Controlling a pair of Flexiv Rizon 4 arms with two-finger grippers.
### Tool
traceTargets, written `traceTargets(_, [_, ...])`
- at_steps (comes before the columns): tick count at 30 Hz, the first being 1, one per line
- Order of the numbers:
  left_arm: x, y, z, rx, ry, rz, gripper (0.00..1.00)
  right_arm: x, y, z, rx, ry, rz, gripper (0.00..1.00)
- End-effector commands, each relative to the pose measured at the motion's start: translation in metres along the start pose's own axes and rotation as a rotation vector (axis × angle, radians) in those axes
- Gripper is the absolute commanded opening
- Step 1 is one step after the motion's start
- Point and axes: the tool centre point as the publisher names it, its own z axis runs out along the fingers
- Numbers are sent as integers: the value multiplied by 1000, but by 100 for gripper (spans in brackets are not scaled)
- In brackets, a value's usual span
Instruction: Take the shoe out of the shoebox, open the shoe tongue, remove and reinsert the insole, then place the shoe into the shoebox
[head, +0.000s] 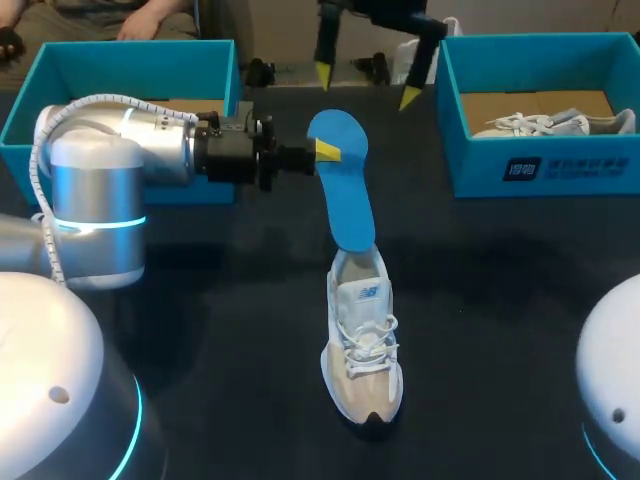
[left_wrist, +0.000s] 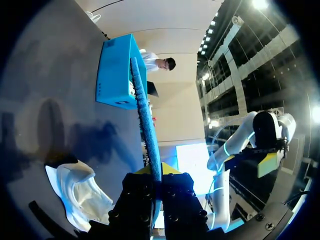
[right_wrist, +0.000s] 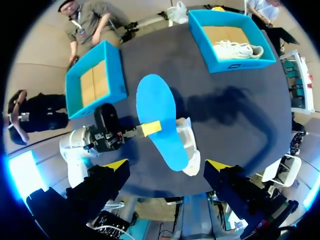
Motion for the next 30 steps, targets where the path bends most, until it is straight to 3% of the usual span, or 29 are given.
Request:
traceTargets(1, [0, 1, 0, 1, -1, 0, 0, -21, 1, 1, 16, 481, -10, 100])
traceTargets(7, [0, 1, 0, 1, -1, 0, 0, -28, 10, 9, 69, 705, -28, 100])
traceTargets(20, [0, 1, 0, 1, -1, 0, 0, -32, 21, 22, 152, 871, -43, 100])
traceTargets(30, [0, 1, 0, 1, -1, 0, 0, -36, 24, 34, 164, 941, -35, 100])
